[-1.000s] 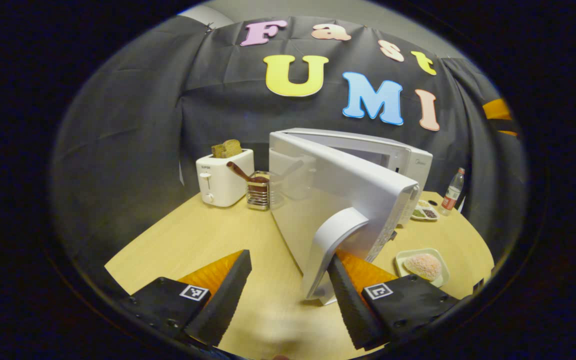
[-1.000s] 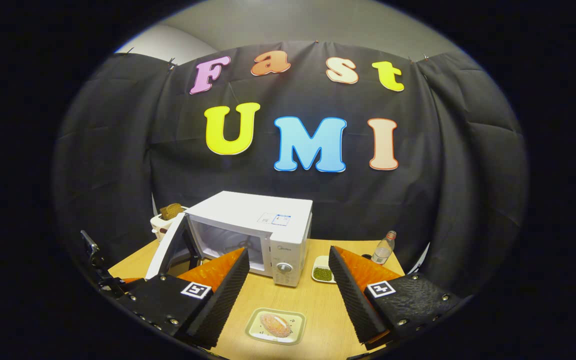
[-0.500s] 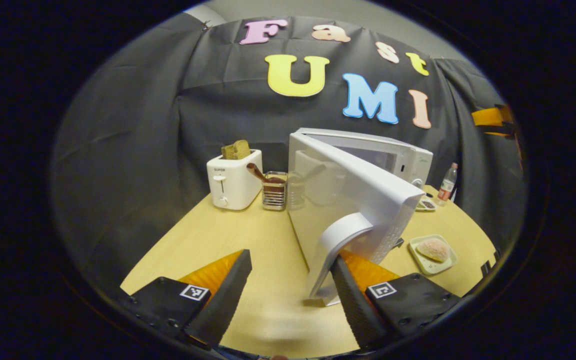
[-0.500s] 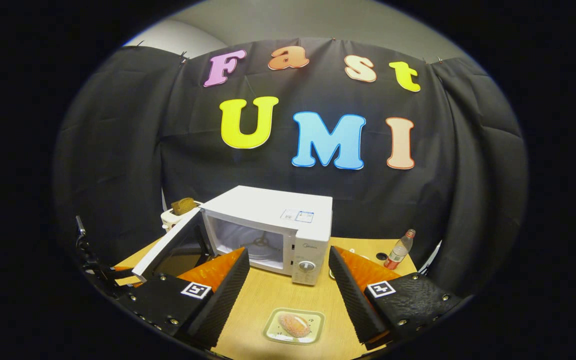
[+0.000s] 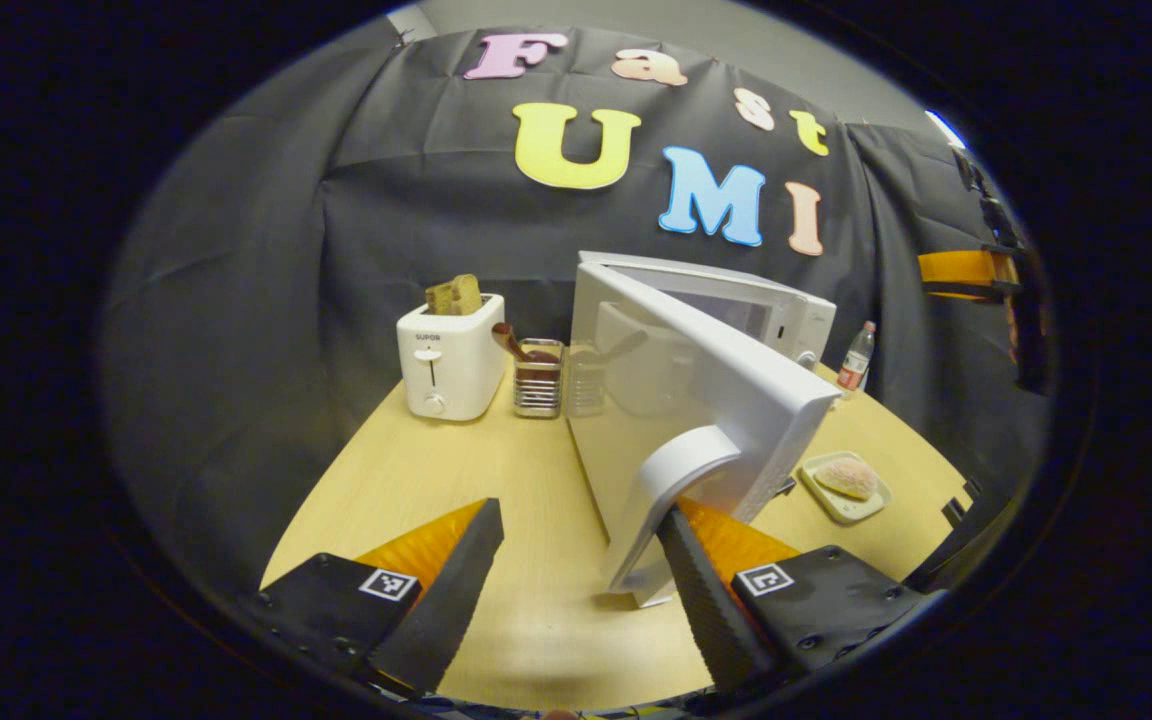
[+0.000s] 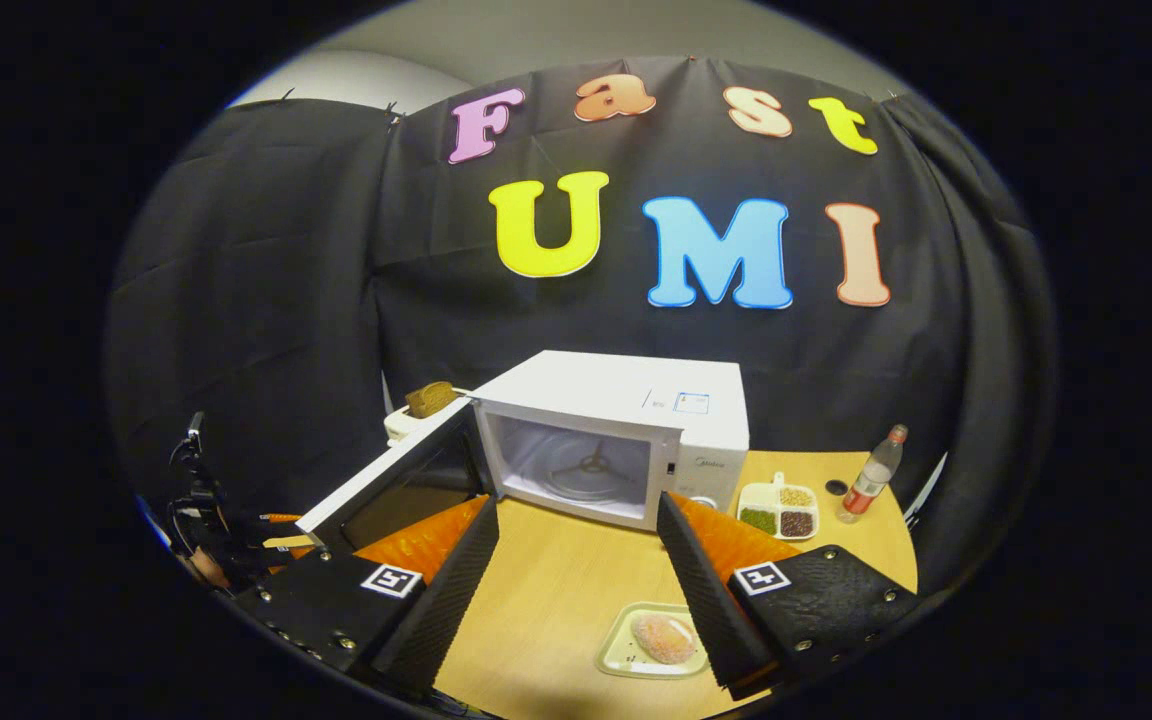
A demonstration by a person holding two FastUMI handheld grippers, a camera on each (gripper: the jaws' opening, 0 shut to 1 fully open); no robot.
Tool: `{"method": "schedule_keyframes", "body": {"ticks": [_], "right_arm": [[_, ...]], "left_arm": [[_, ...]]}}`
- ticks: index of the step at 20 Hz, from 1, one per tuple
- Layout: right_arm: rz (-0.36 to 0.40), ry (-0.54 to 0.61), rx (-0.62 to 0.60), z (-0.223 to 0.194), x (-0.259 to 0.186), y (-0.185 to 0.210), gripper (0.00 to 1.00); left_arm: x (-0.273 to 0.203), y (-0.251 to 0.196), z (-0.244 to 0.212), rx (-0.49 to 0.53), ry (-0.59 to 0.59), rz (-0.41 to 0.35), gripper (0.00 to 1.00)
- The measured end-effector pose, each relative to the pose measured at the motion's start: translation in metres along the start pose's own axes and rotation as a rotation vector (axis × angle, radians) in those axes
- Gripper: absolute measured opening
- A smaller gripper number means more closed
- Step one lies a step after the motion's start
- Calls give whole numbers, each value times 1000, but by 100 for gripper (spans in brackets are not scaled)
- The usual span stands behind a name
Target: Open the microwave oven with the left hand, put the food in, and close the microwave oven.
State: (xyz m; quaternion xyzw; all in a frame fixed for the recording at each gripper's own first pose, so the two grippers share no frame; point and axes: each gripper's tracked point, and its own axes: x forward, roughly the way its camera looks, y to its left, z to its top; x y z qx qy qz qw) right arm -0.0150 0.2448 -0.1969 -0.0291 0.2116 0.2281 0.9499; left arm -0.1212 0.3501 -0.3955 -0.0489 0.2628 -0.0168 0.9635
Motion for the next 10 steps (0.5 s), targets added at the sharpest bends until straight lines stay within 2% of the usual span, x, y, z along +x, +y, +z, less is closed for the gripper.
{"method": "schedule_keyframes", "body": {"ticks": [3, 5, 6, 9, 10], "right_arm": [[7, 59, 51, -20, 11, -22, 98], [-4, 134, 63, -44, 21, -40, 98], [-9, 177, 60, -60, 27, -51, 98], [7, 316, 42, -113, 30, -76, 100], [16, 358, 33, -130, 31, -82, 100]], "left_arm": [[-27, 12, 0, 6, -4, 56, 100], [-52, 8, 16, -48, -54, 90, 100], [-62, 2, 27, -75, -85, 104, 94], [-82, -31, 71, -114, -193, 128, 100], [-86, -46, 89, -117, -229, 131, 94]]}}
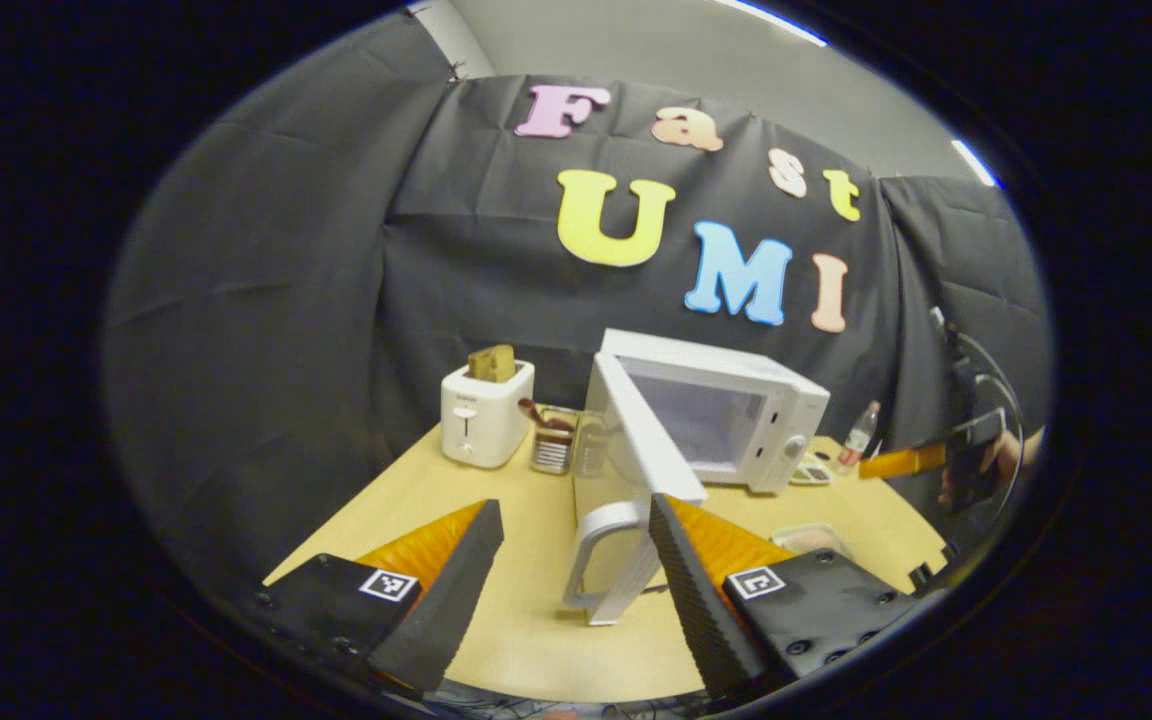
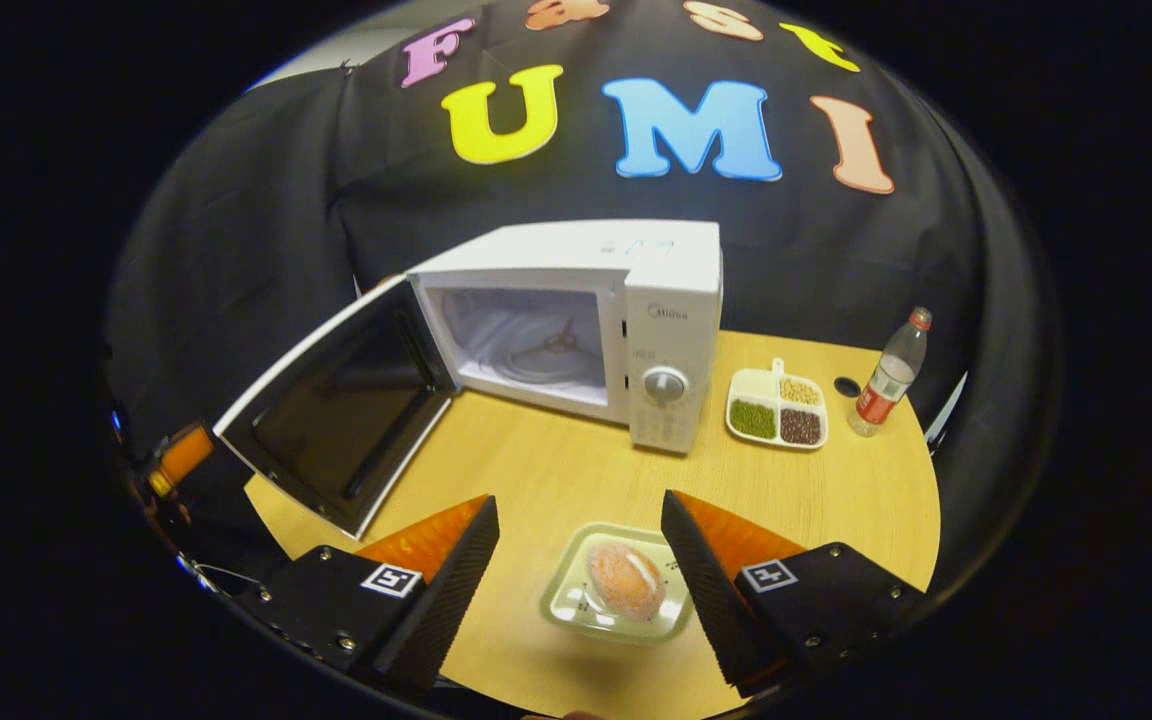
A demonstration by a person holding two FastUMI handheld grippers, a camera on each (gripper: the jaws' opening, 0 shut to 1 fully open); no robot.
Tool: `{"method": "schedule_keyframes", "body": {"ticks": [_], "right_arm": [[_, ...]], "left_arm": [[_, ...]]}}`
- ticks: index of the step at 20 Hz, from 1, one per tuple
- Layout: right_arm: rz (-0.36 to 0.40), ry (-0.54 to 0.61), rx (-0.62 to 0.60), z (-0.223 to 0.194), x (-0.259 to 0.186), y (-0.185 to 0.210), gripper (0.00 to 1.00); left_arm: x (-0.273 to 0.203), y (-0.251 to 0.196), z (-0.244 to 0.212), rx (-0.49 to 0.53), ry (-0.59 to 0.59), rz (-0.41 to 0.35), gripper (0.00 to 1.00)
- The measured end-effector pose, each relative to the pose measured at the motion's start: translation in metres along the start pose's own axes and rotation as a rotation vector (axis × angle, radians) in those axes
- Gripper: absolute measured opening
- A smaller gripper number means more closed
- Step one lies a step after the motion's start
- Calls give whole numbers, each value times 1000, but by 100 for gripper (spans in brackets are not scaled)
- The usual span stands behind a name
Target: Open the microwave oven with the left hand, put the food in, and close the microwave oven.
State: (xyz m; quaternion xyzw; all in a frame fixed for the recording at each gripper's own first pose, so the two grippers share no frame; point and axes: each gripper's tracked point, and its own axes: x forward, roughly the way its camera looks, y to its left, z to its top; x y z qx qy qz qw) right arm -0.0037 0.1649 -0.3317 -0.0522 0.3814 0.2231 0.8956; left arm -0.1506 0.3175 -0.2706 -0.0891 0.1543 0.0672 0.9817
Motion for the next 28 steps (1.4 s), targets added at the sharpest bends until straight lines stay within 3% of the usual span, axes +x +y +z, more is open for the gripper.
{"method": "schedule_keyframes", "body": {"ticks": [6, 12, 14, 17, 19, 21, 22, 23, 24, 28], "right_arm": [[3, 170, -69, -62, 37, -40, 100], [49, 259, -131, -99, 71, -45, 100], [51, 288, -160, -108, 82, -46, 100], [127, 352, -129, -125, 92, -30, 99], [128, 364, -180, -125, 93, -29, 80], [127, 356, -250, -120, 94, -32, 71], [125, 353, -286, -120, 91, -32, 62], [86, 335, -321, -111, 88, -38, 62], [61, 309, -365, -106, 86, -40, 50], [-107, 134, -602, -48, 67, -48, 49]], "left_arm": [[-3, -95, 89, 27, -165, -36, 96], [-8, -161, 153, 121, -248, -24, 96], [-10, -180, 153, 111, -245, -30, 96], [-15, -188, 141, 118, -218, 10, 96], [-17, -190, 131, 118, -192, 36, 94], [-19, -193, 125, 115, -175, 46, 96], [-19, -192, 125, 117, -173, 50, 97], [-19, -192, 129, 122, -177, 54, 98], [-20, -189, 133, 125, -185, 58, 99], [-17, -189, 152, 127, -221, 33, 96]]}}
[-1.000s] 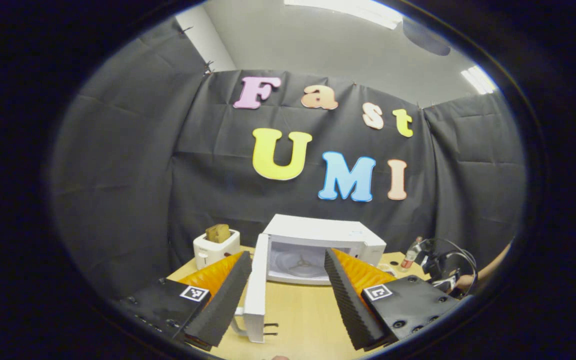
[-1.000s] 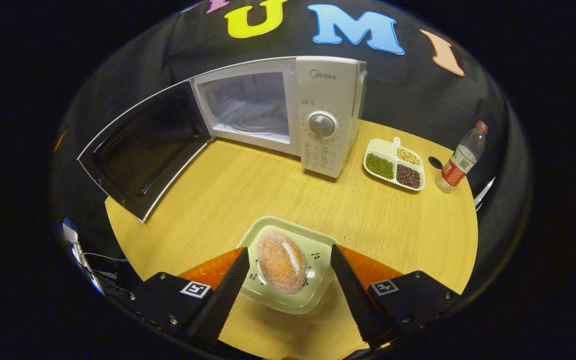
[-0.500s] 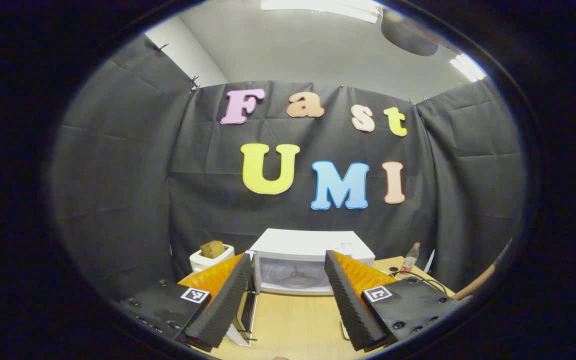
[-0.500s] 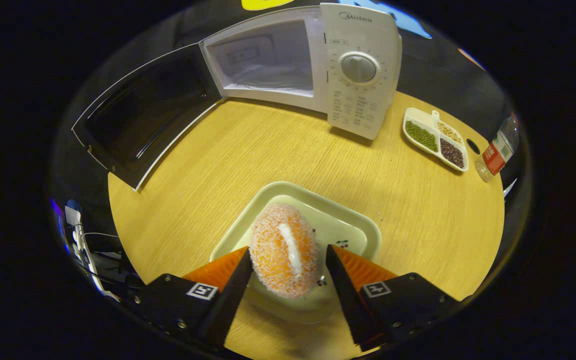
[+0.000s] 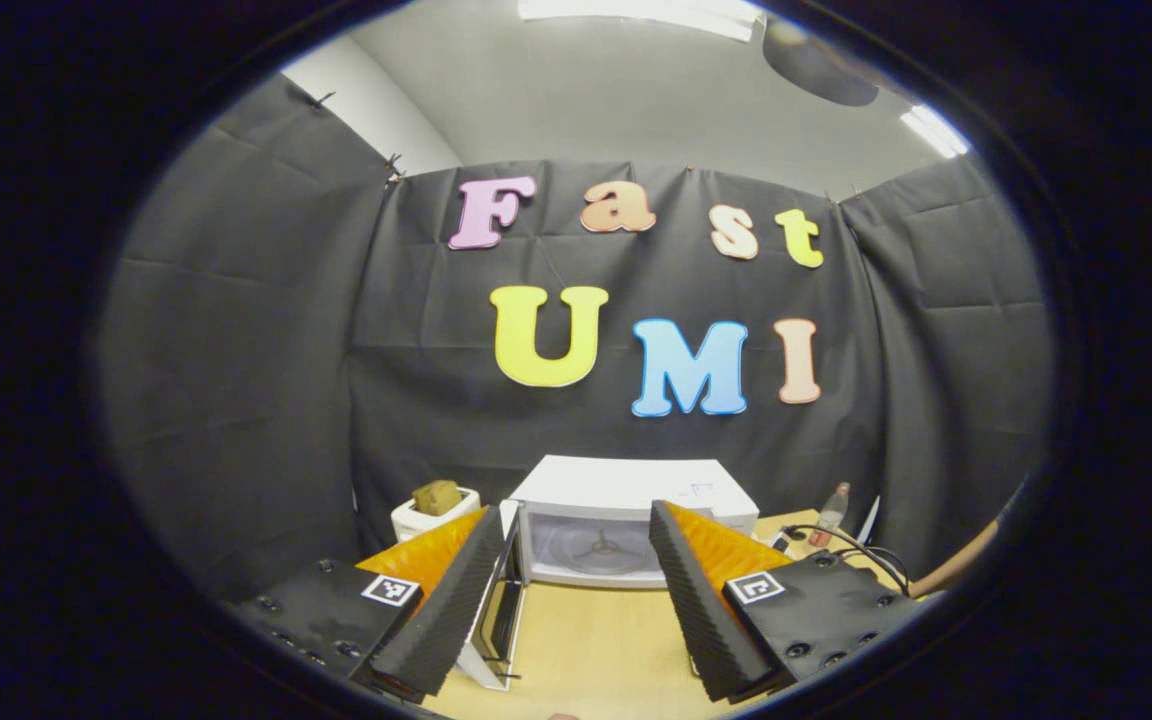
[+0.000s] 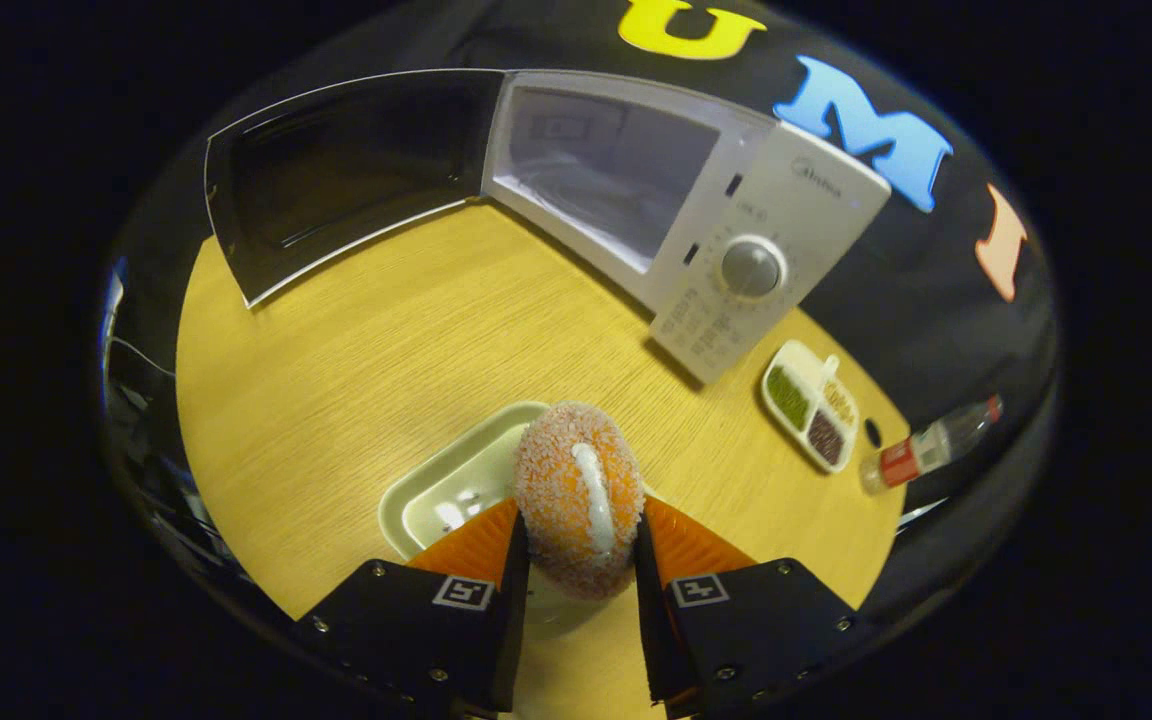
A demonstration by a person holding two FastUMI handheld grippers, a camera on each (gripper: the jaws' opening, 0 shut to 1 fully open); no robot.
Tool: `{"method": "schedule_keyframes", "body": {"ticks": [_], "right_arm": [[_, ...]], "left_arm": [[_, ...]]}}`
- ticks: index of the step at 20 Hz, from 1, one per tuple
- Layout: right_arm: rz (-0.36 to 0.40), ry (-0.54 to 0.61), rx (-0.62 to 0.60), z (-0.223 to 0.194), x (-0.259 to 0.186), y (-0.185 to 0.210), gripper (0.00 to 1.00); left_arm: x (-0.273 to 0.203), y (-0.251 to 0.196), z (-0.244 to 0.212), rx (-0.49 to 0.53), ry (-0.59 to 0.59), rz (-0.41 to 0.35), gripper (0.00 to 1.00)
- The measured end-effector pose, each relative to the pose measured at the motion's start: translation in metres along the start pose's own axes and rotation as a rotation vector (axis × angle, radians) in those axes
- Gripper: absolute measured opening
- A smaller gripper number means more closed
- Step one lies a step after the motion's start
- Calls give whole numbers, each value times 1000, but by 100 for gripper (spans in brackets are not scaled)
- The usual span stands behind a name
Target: Open the microwave oven with the left hand, put the food in, and close the microwave oven.
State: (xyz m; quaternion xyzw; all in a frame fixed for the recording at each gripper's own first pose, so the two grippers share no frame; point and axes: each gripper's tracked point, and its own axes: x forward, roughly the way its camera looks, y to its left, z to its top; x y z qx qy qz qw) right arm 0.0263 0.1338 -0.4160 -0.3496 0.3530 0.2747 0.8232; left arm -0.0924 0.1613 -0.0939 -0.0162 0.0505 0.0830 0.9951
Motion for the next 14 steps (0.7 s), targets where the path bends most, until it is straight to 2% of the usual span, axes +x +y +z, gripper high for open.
{"method": "schedule_keyframes", "body": {"ticks": [1, 5, 6, 8, 9, 12, 13, 14], "right_arm": [[-36, -38, -24, 16, -6, -6, 49], [-72, -107, -38, 68, -20, -14, 50], [-85, -124, -58, 81, -23, -18, 49], [-125, -167, -120, 107, -25, -23, 53], [-157, -186, -166, 120, -25, -28, 49], [-256, -245, -305, 153, -15, -41, 49], [-276, -249, -343, 160, -10, -42, 49], [-292, -252, -369, 164, -2, -41, 49]], "left_arm": [[2, 2, 4, 3, -8, -9, 96], [11, 16, 7, 1, -21, -23, 99], [12, 20, 9, 4, -27, -21, 96], [11, 27, 10, 0, -31, -22, 94], [11, 32, 11, -1, -32, -18, 96], [7, 50, 11, 0, -30, 5, 94], [4, 56, 11, -2, -31, 16, 96], [2, 62, 11, -1, -32, 27, 94]]}}
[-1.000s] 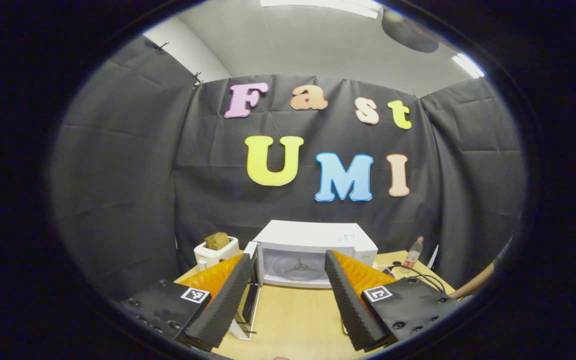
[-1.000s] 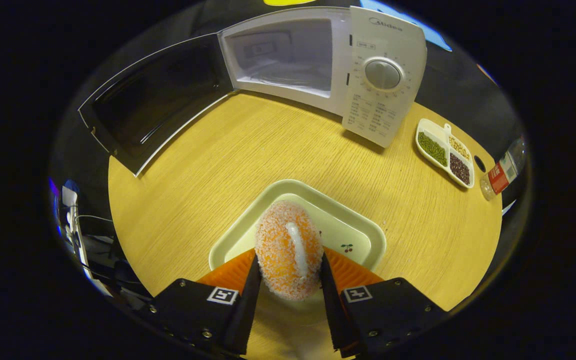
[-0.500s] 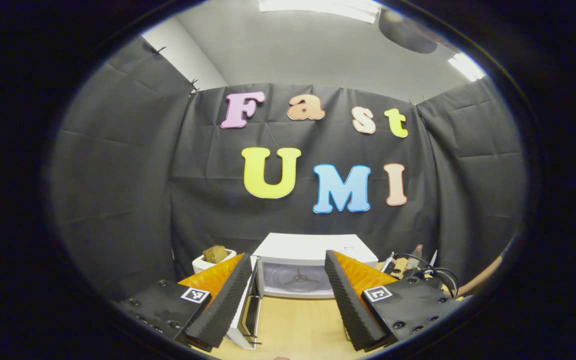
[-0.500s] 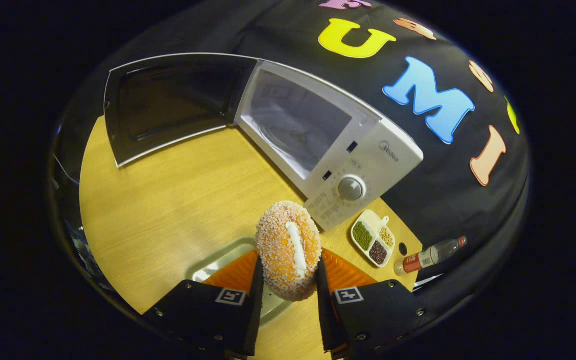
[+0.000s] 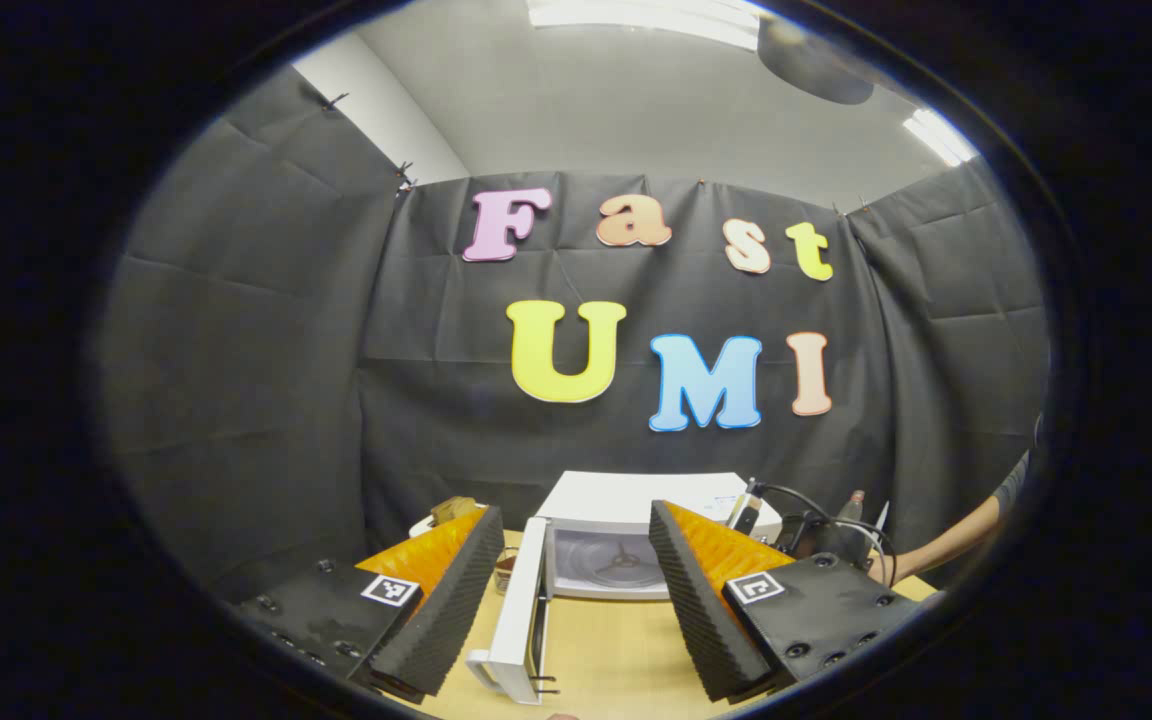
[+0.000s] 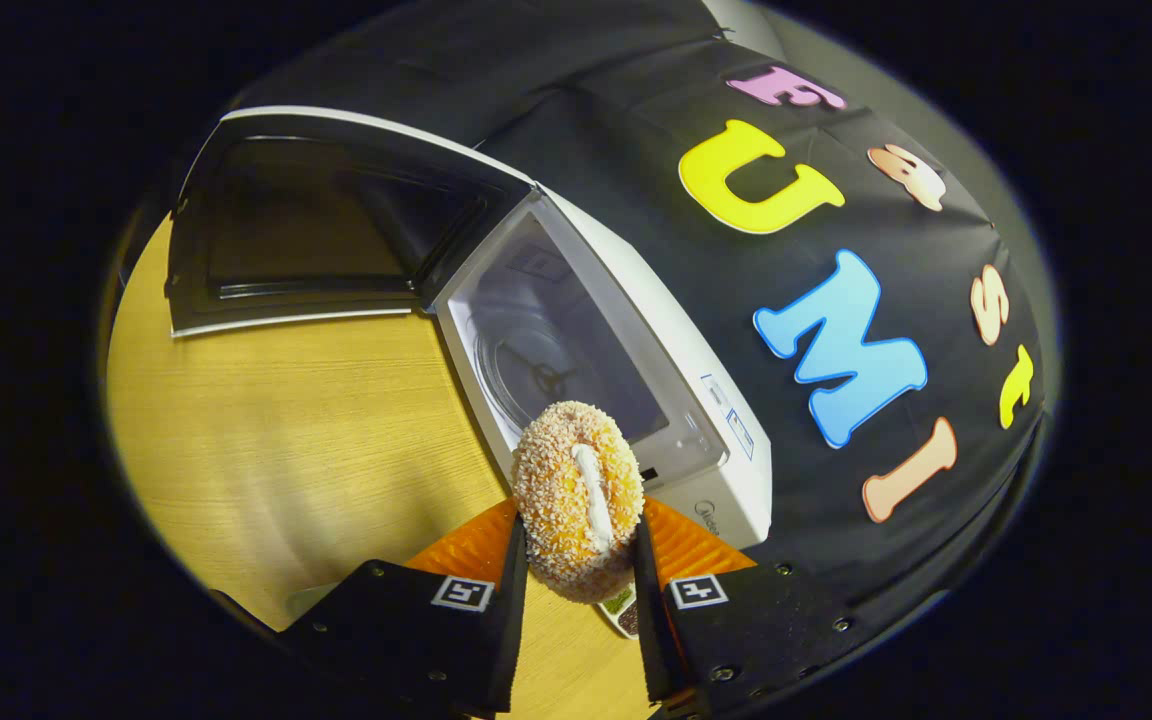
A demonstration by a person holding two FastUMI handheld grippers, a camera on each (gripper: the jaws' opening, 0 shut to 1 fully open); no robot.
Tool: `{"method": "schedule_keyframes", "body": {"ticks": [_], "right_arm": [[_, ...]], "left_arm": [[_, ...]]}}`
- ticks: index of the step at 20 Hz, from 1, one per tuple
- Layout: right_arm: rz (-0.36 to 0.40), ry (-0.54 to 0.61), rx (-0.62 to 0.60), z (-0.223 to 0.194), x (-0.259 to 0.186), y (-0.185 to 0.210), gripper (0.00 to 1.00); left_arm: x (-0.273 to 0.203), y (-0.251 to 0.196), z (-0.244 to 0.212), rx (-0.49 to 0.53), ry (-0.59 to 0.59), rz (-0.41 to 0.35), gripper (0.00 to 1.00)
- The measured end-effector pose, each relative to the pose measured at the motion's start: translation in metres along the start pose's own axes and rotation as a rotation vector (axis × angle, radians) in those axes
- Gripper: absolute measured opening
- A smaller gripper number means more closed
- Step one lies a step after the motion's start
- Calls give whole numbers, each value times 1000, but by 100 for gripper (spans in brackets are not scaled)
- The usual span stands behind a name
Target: Open the microwave oven with the left hand, put the food in, and close the microwave oven.
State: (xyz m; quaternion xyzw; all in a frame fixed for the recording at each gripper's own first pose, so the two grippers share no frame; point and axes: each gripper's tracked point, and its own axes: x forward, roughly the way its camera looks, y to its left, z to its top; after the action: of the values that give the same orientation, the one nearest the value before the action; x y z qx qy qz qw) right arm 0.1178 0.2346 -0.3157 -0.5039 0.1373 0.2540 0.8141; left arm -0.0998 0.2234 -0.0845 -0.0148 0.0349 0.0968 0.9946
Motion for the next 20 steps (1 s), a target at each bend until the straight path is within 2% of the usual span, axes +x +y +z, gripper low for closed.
{"method": "schedule_keyframes", "body": {"ticks": [2, 4, 8, 13, 20], "right_arm": [[-18, -6, -48, 5, 15, 0, 49], [-37, -18, -109, 12, 30, -2, 49], [-68, -50, -228, 27, 63, 0, 49], [-96, -69, -334, 39, 97, 6, 49], [-93, -67, -460, 46, 147, 26, 49]], "left_arm": [[-7, 13, 2, 6, -3, 28, 94], [-13, 27, 0, 10, 3, 63, 99], [-25, 44, -5, 10, 26, 116, 96], [-40, 60, -2, 71, 44, 167, 94], [-42, 74, -11, 62, 68, 214, 96]]}}
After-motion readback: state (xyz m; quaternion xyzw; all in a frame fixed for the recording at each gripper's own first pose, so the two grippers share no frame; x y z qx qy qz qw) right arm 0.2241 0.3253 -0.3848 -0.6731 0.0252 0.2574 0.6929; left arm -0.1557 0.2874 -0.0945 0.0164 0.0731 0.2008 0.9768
